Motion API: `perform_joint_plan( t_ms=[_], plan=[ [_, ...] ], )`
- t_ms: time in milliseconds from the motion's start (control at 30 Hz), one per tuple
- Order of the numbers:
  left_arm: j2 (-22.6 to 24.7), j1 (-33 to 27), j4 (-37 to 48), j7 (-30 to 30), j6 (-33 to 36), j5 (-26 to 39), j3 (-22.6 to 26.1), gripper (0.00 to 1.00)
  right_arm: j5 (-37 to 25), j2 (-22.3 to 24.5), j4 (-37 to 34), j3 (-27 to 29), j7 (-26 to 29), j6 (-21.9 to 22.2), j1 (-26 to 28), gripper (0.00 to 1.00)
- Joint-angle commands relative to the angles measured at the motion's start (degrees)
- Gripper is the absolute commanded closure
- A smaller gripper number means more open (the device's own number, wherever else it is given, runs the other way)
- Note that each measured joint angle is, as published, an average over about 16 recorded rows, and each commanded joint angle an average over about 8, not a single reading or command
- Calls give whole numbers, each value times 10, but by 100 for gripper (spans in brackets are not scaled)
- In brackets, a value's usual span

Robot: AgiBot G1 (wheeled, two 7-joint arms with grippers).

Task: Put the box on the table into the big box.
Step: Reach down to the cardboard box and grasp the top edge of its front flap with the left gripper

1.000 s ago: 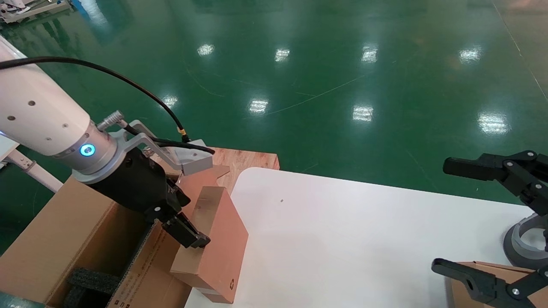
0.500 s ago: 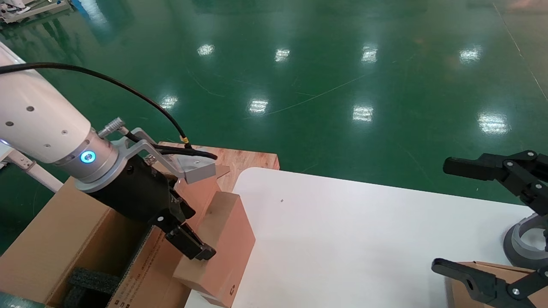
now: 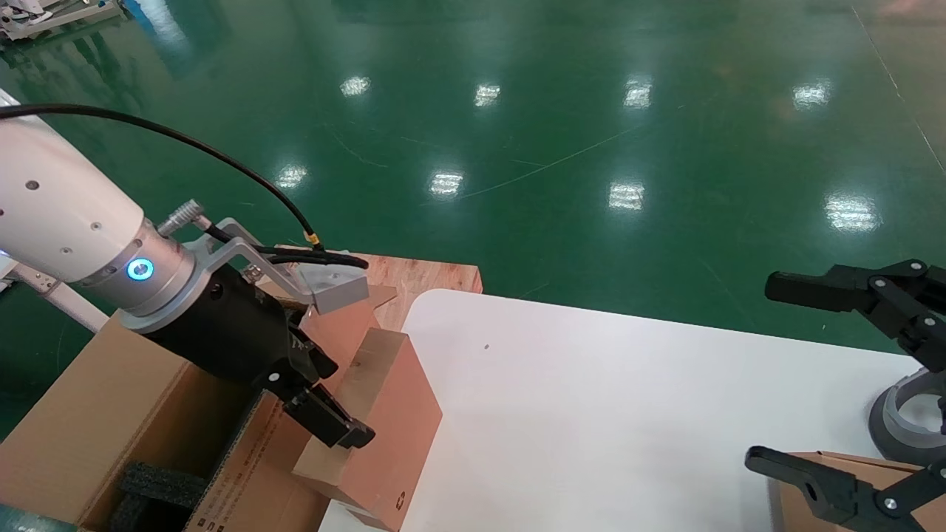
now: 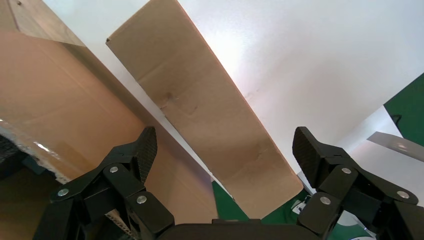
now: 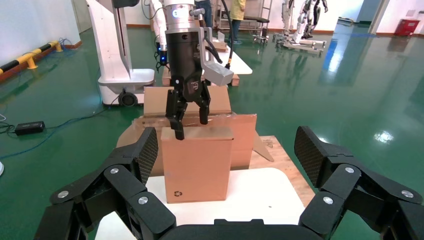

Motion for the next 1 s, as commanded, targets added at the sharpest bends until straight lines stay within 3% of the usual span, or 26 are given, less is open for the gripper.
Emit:
perform_joint_plan(
  t_ms=[33,500,1000],
  plan=[
    [0,2,0,0,-1,-2,0,0,0,0,0,0,0,0,0,0],
    [2,26,-1,7,-13,-9,5,0,0,0,0,0,0,0,0,0],
    [7,46,4,24,-49,26,22,0,0,0,0,0,0,0,0,0]
  ],
)
